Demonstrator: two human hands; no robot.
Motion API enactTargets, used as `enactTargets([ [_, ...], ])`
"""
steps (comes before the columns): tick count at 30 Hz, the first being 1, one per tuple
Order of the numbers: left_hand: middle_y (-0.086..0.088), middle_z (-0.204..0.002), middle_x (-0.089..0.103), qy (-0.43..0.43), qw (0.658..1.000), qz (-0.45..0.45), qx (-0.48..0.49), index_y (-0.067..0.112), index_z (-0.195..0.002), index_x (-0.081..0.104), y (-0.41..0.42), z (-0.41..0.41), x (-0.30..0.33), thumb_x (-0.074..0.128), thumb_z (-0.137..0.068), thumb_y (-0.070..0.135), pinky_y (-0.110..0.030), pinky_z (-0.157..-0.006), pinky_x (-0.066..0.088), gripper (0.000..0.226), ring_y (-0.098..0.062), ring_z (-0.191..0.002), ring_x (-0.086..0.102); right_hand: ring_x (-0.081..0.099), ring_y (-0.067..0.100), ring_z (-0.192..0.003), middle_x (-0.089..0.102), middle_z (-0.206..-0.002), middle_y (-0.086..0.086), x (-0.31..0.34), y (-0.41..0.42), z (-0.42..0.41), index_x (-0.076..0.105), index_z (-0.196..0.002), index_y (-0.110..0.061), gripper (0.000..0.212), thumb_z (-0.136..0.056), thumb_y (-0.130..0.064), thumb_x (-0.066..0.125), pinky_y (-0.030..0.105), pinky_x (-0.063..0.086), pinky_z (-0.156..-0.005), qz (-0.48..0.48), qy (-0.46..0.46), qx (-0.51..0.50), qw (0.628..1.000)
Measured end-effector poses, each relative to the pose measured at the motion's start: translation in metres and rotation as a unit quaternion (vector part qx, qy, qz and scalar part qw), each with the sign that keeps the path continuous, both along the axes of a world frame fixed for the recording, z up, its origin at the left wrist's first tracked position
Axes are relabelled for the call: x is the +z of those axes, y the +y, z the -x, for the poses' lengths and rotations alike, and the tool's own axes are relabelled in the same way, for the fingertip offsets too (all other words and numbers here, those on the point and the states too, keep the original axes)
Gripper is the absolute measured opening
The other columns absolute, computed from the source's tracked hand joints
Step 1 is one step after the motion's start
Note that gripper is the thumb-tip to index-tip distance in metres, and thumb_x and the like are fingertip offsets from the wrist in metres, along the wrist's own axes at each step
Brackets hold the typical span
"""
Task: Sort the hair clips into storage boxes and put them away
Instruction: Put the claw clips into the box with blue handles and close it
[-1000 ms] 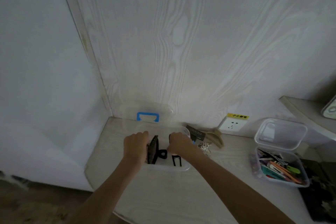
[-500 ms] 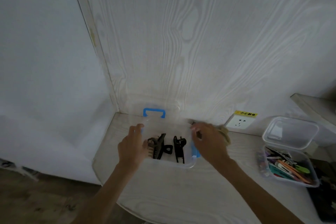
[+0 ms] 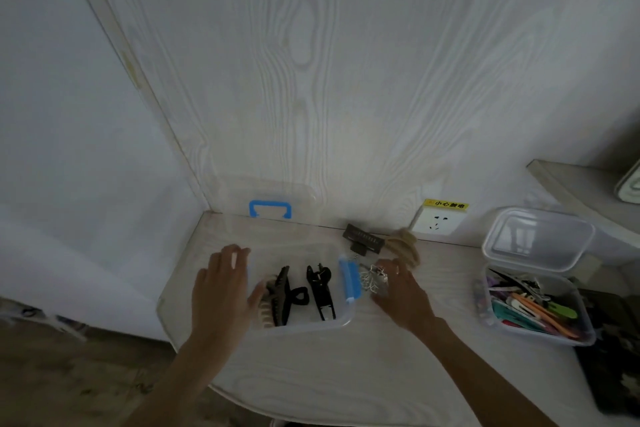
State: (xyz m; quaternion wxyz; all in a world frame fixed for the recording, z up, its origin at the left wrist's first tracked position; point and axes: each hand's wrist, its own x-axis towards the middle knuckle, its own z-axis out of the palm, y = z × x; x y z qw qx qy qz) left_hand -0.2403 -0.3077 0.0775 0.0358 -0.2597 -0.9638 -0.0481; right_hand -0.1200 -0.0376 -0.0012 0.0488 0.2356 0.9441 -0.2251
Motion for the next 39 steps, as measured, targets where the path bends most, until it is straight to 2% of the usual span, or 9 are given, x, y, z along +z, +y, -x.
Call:
enactTargets([
  [3,-0.001,-0.107,0.063,-0.007,0.994,-0.066,-0.092,0.016,-0.107,0.063,0.050,-0.021,0.024,0.075,-0.073,0.024,-0.028,-0.072,0.049,0.037,-0.017,-0.090,0.062,0.054,0.018,-0.103,0.037,-0.129,0.004,-0.001,0.009,-0.007,0.040,-0.127,-0.021,0.055,-0.080,-0.035,0.067,0.029,0.051,-0.080,0.023,-0.028,0.004,0.999],
  [6,0.003,-0.122,0.055,-0.119,0.971,-0.087,-0.187,0.020,-0.123,0.053,0.113,-0.057,0.022,0.052,-0.090,0.014,-0.028,-0.093,0.040,0.033,-0.016,-0.112,0.051,0.056,0.017,-0.099,0.038,-0.124,0.003,-0.003,0.012,-0.023,0.042,-0.124,-0.019,0.055,-0.080,-0.040,0.066,0.026,0.050,-0.079,0.021,-0.049,0.006,0.999],
  [11,-0.009,-0.155,0.021,-0.214,0.934,0.060,-0.281,0.010,-0.145,0.025,0.177,-0.100,-0.020,0.051,-0.089,-0.002,-0.036,-0.116,0.024,0.063,-0.024,-0.143,0.022,0.047,0.019,-0.116,0.034,-0.126,0.001,-0.002,0.038,-0.055,0.035,-0.133,-0.019,0.080,-0.068,-0.028,0.081,0.026,0.043,-0.095,0.156,-0.090,0.024,0.983],
  [16,-0.014,-0.134,0.049,-0.208,0.926,0.143,-0.281,0.006,-0.133,0.039,0.191,-0.111,-0.046,0.052,-0.092,0.012,-0.038,-0.098,0.044,0.043,-0.028,-0.121,0.051,0.047,0.019,-0.121,0.051,-0.132,0.003,0.007,0.068,-0.067,0.056,-0.122,-0.018,0.044,-0.080,-0.017,0.068,0.025,0.037,-0.099,0.120,-0.130,0.026,0.984],
  [20,-0.012,-0.128,0.051,-0.199,0.923,0.160,-0.288,0.008,-0.131,0.038,0.192,-0.115,-0.059,0.055,-0.091,0.017,-0.041,-0.089,0.046,0.044,-0.029,-0.113,0.054,0.057,0.016,-0.092,0.064,-0.107,0.003,0.010,0.078,-0.088,0.063,-0.096,-0.018,0.018,-0.083,-0.030,0.066,0.024,0.044,-0.082,0.109,-0.111,-0.047,0.987],
  [23,-0.006,-0.130,0.050,-0.238,0.934,0.072,-0.257,0.015,-0.133,0.035,0.184,-0.113,-0.060,0.058,-0.090,0.027,-0.038,-0.089,0.049,0.051,-0.025,-0.110,0.058,0.063,0.017,-0.090,0.064,-0.095,0.001,0.010,0.084,-0.099,0.063,-0.085,-0.025,0.012,-0.078,-0.028,0.072,0.016,0.043,-0.071,0.122,-0.101,-0.034,0.987],
  [26,0.003,-0.127,0.056,-0.293,0.926,-0.102,-0.215,0.021,-0.125,0.040,0.172,-0.103,-0.045,0.063,-0.084,0.041,-0.021,-0.083,0.052,0.051,-0.012,-0.106,0.060,0.064,0.014,-0.085,0.066,-0.088,-0.003,0.013,0.087,-0.097,0.067,-0.091,-0.022,0.015,-0.078,-0.023,0.073,0.025,0.051,-0.080,0.170,-0.077,-0.053,0.981],
  [31,0.015,-0.116,0.059,-0.461,0.824,-0.300,-0.135,0.025,-0.113,0.050,0.151,-0.072,0.022,0.073,-0.075,0.038,-0.020,-0.084,0.053,0.047,0.002,-0.092,0.064,0.065,0.012,-0.085,0.066,-0.094,0.001,0.053,0.075,-0.065,0.060,-0.091,-0.023,0.013,-0.082,-0.020,0.069,0.012,0.048,-0.069,0.282,0.036,-0.088,0.955],
  [39,0.019,-0.106,0.065,-0.417,0.841,-0.337,-0.080,0.037,-0.102,0.057,0.043,-0.015,0.089,0.082,-0.057,0.051,-0.022,-0.083,0.054,0.053,0.003,-0.095,0.064,0.062,0.001,-0.099,0.067,-0.104,-0.012,0.153,0.009,0.003,0.056,-0.092,-0.026,0.008,-0.087,-0.029,0.061,0.017,0.048,-0.086,0.362,0.103,0.033,0.926],
])
